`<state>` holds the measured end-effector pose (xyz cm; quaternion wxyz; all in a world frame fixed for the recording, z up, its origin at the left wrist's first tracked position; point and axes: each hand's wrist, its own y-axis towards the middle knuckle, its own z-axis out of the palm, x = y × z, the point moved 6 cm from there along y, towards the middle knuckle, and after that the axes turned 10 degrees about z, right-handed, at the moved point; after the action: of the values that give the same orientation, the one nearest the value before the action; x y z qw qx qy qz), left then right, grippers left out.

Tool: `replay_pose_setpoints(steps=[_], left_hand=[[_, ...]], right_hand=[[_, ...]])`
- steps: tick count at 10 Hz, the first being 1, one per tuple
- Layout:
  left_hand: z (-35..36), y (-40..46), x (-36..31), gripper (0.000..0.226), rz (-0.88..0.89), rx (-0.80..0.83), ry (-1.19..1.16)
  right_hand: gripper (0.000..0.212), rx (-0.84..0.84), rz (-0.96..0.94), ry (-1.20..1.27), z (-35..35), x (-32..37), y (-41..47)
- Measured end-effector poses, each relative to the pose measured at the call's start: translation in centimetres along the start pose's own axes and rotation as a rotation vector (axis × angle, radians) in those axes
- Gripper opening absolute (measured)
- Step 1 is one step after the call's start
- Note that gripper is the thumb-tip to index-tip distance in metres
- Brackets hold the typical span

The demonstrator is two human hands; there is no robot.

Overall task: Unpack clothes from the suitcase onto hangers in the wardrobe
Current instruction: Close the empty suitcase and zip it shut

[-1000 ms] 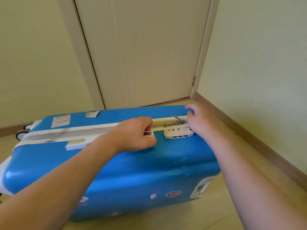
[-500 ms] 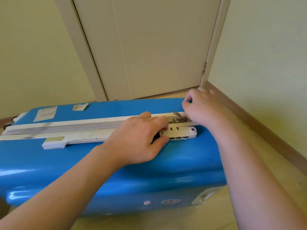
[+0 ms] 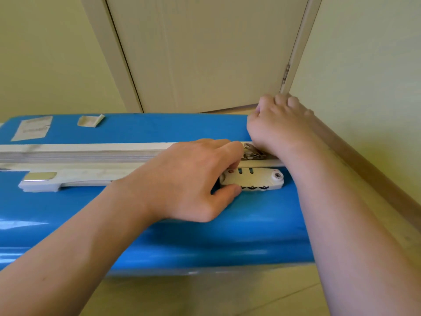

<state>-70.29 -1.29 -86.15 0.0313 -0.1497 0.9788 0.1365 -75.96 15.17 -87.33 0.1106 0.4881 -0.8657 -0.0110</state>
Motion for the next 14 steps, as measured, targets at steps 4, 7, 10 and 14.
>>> replay_pose_setpoints(steps=[4,7,10,14], left_hand=[[0.0,-0.5,-0.57,0.021,0.002,-0.04,-0.013],[-0.01,-0.38,-0.58,0.023,-0.01,-0.038,-0.014],[0.06,-0.27,-0.53,0.024,-0.01,-0.04,0.0],[0.31,-0.08,-0.1,0.021,0.004,-0.021,-0.079]], right_hand=[[0.04,-0.042,0.054,-0.022,-0.19,0.43,0.04],[0.039,-0.053,0.048,-0.016,-0.24,0.57,-0.14],[0.039,-0.058,0.048,-0.015,-0.32,0.53,-0.14],[0.039,-0.05,0.054,-0.016,-0.24,0.54,-0.03]])
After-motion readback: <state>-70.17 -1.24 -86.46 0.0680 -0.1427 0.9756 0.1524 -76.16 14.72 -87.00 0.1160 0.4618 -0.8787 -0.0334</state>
